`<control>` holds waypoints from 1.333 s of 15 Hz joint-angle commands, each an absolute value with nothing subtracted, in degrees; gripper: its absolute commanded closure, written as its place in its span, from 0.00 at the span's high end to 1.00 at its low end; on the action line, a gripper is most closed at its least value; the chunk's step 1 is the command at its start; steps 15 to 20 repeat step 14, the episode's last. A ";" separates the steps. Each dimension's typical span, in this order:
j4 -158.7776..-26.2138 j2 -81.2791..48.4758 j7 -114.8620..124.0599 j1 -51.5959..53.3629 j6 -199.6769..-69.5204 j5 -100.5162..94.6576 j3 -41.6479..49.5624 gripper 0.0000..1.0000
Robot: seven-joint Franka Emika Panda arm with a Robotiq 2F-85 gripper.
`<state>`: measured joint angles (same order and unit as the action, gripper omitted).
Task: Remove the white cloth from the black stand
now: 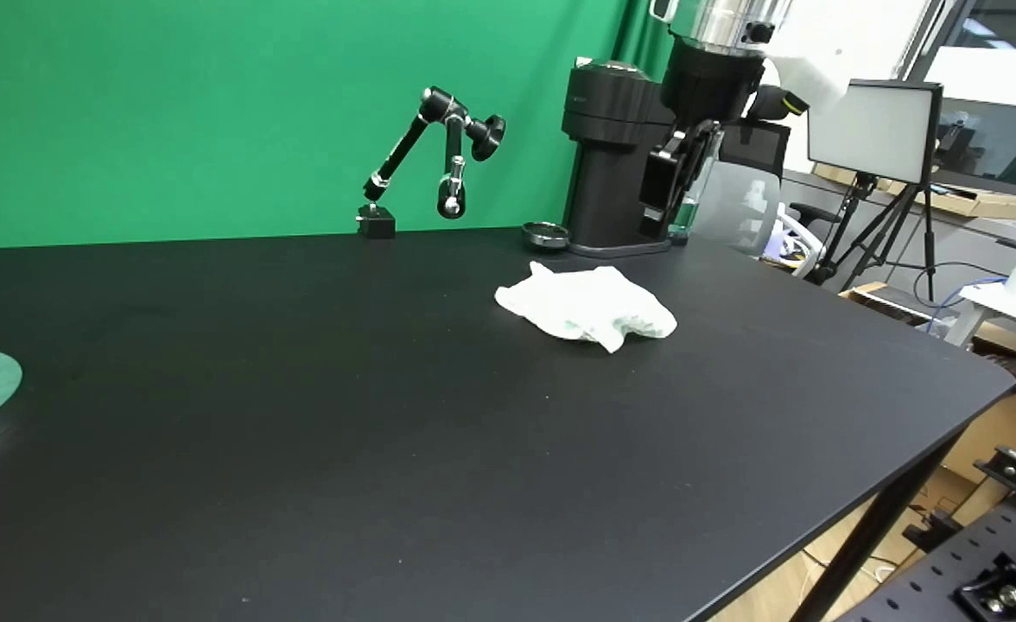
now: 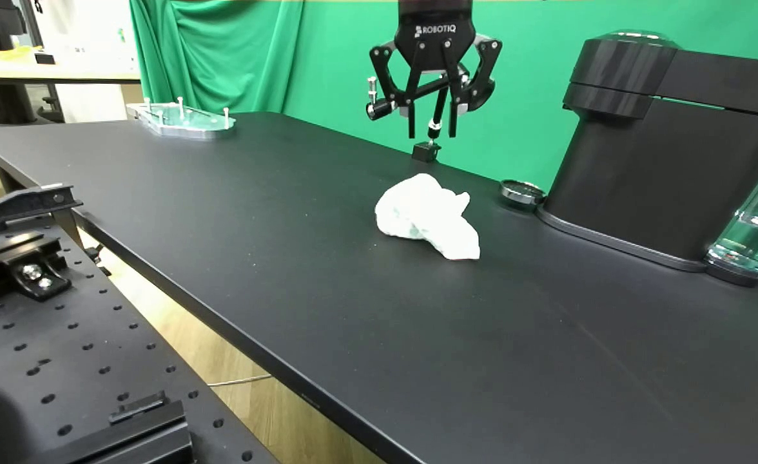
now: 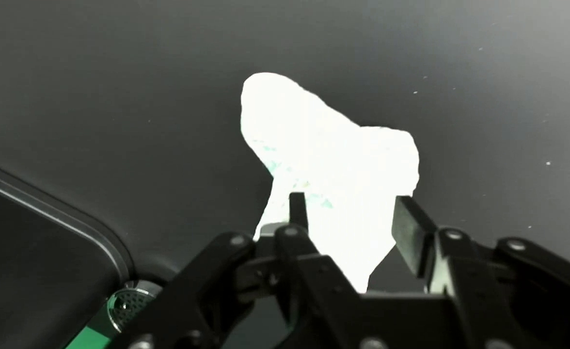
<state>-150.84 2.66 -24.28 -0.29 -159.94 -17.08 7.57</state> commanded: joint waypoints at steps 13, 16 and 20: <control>-147.29 12.80 -17.73 -1.66 -126.62 -10.10 3.79 1.00; -146.49 12.70 -17.73 -2.16 -125.05 -10.49 4.06 1.00; -146.49 12.70 -17.73 -2.16 -125.05 -10.49 4.06 1.00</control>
